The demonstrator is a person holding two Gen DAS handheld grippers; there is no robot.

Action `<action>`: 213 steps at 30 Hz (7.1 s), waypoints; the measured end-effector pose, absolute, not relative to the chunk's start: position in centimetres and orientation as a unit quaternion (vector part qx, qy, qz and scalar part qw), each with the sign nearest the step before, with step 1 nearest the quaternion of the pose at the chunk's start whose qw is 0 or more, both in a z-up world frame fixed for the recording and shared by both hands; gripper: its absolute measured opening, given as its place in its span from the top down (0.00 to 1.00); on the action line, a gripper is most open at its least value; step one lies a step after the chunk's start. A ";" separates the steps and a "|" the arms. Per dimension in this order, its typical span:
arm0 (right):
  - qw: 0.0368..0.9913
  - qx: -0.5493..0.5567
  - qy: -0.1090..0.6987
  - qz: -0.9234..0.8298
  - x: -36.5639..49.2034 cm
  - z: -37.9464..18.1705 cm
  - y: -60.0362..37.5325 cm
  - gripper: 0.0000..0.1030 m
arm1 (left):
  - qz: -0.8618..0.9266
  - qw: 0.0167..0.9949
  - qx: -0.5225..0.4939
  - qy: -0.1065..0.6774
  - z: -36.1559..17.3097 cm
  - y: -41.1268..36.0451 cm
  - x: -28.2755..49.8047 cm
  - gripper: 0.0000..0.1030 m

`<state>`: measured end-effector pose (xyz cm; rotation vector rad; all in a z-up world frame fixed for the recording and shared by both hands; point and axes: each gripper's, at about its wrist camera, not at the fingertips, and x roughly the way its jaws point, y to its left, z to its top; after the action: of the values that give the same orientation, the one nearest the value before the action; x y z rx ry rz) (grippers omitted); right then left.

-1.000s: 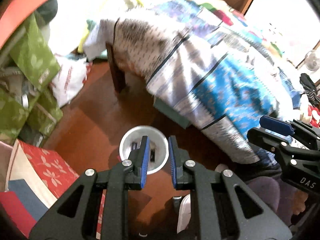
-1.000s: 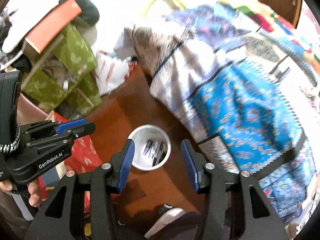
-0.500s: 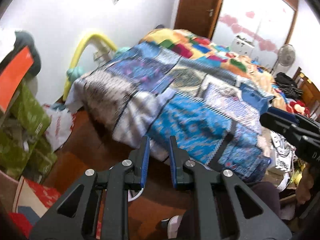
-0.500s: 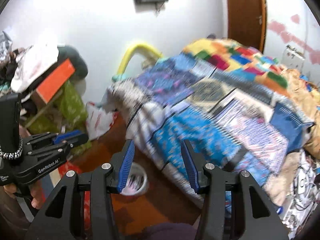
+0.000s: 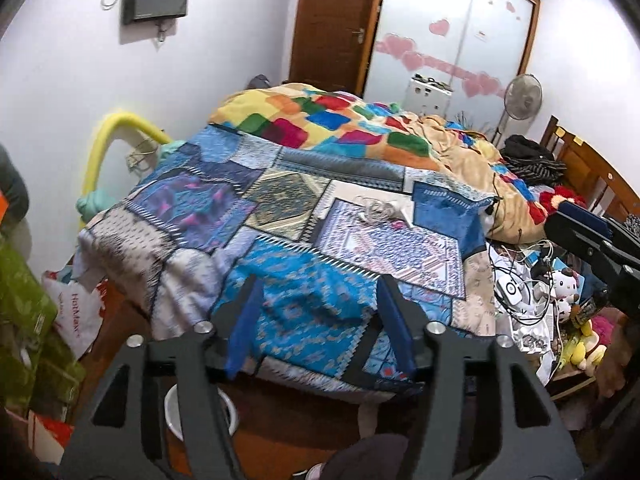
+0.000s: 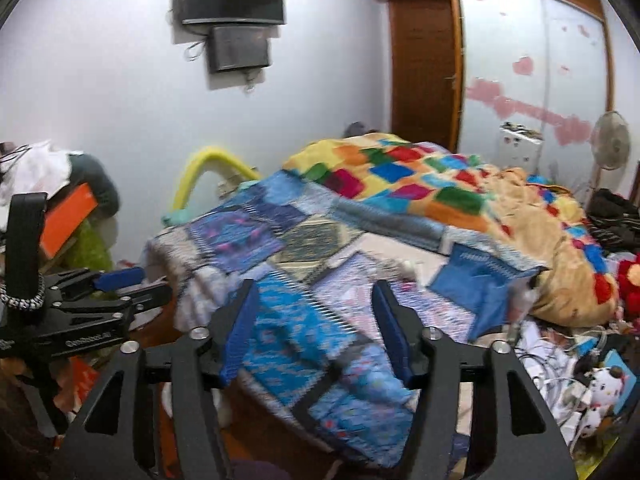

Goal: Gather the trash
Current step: 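Raise both open tools back over the items on the quilt, then grasp the white earphone cable with the left gripper while the right gripper grasps the white razor, then carry the earphone cable and razor in both grippers over the white bin, then open the left gripper over the bin while the right gripper releases the razor, then raise both open tools back over the quilt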

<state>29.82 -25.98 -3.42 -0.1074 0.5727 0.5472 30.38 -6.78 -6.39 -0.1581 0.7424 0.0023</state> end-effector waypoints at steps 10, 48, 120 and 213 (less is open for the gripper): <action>0.932 -0.041 0.303 0.193 36.3 -5.9 -31.2 0.40 | -0.040 0.915 -0.076 0.393 -9.1 -10.4 38.5 0.42; 0.863 -0.014 0.463 0.200 60.4 -25.5 -28.2 0.76 | -0.070 0.877 -0.124 0.459 -28.2 -13.3 65.7 0.47; 0.902 -0.038 0.289 0.318 27.6 -2.6 -20.6 0.92 | 0.047 0.947 -0.088 0.305 -2.6 -0.9 25.5 0.89; 0.802 -0.072 0.429 0.409 26.1 -12.3 -9.2 0.66 | 0.118 0.888 -0.172 0.409 -12.6 9.2 19.7 0.87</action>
<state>26.12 -9.16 -12.32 -0.1542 0.9202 0.8773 19.71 9.19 -12.61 -0.3567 0.8509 0.2456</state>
